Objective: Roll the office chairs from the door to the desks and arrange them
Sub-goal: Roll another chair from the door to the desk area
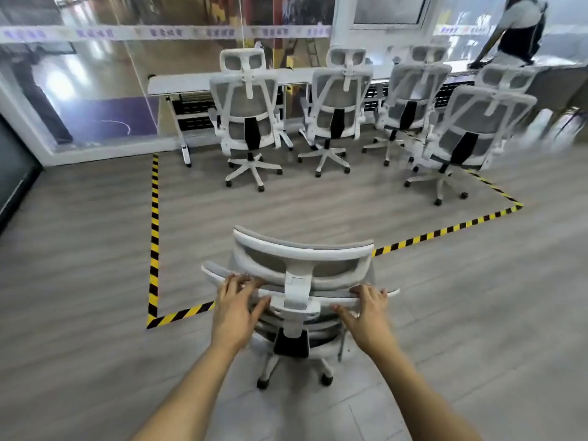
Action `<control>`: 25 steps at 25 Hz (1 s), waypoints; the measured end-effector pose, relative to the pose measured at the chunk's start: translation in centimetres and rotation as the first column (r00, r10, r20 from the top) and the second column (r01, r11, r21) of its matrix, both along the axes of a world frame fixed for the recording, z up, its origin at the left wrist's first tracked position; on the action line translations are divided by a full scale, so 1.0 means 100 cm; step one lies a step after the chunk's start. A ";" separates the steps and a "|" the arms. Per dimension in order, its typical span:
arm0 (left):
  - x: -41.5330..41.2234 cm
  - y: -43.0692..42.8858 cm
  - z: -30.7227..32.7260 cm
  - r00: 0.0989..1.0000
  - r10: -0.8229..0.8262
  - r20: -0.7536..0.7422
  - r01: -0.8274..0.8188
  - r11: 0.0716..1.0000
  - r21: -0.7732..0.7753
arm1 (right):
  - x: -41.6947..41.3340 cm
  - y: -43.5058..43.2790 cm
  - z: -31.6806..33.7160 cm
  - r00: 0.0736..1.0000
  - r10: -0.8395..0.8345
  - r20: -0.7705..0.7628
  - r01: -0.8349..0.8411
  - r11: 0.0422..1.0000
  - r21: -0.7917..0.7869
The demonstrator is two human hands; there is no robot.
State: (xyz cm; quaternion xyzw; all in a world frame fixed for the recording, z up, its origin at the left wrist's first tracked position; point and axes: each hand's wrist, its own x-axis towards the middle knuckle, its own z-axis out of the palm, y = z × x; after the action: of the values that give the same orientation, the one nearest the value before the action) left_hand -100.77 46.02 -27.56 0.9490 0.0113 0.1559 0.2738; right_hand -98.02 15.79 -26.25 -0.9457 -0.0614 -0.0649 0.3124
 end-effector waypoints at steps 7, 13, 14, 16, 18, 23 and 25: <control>0.281 -0.045 -0.003 0.997 -0.069 0.027 0.069 0.997 -0.024 | 0.257 -0.044 -0.010 0.993 -0.105 0.059 0.099 0.989 0.106; 0.512 -0.091 0.004 0.998 -0.065 -0.016 0.064 0.996 -0.065 | 0.469 -0.086 0.004 0.989 -0.150 0.012 0.149 0.988 0.042; 0.546 -0.097 0.006 0.998 -0.064 -0.019 0.063 0.996 -0.069 | 0.503 -0.091 0.005 0.988 -0.153 0.021 0.152 0.988 0.027; 0.617 -0.110 0.008 0.997 -0.075 -0.009 0.074 0.995 -0.070 | 0.576 -0.104 0.003 0.989 -0.147 0.030 0.146 0.989 0.029; 0.687 -0.122 0.008 0.995 -0.091 0.028 0.093 0.991 -0.093 | 0.648 -0.117 0.001 0.988 -0.148 0.047 0.147 0.989 0.030; 0.864 -0.165 0.001 0.993 -0.097 0.068 0.103 0.991 -0.089 | 0.819 -0.154 0.007 0.987 -0.157 0.024 0.156 0.987 0.041; 0.931 -0.181 0.003 0.993 -0.113 0.022 0.114 0.991 -0.071 | 0.886 -0.171 0.013 0.988 -0.157 -0.003 0.157 0.988 0.009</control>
State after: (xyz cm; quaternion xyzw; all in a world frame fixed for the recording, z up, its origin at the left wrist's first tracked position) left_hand -7.70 27.94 -27.29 0.9361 -0.0396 0.1482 0.3164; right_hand -9.47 -1.28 -24.99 -0.9463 0.0139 -0.0883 0.3108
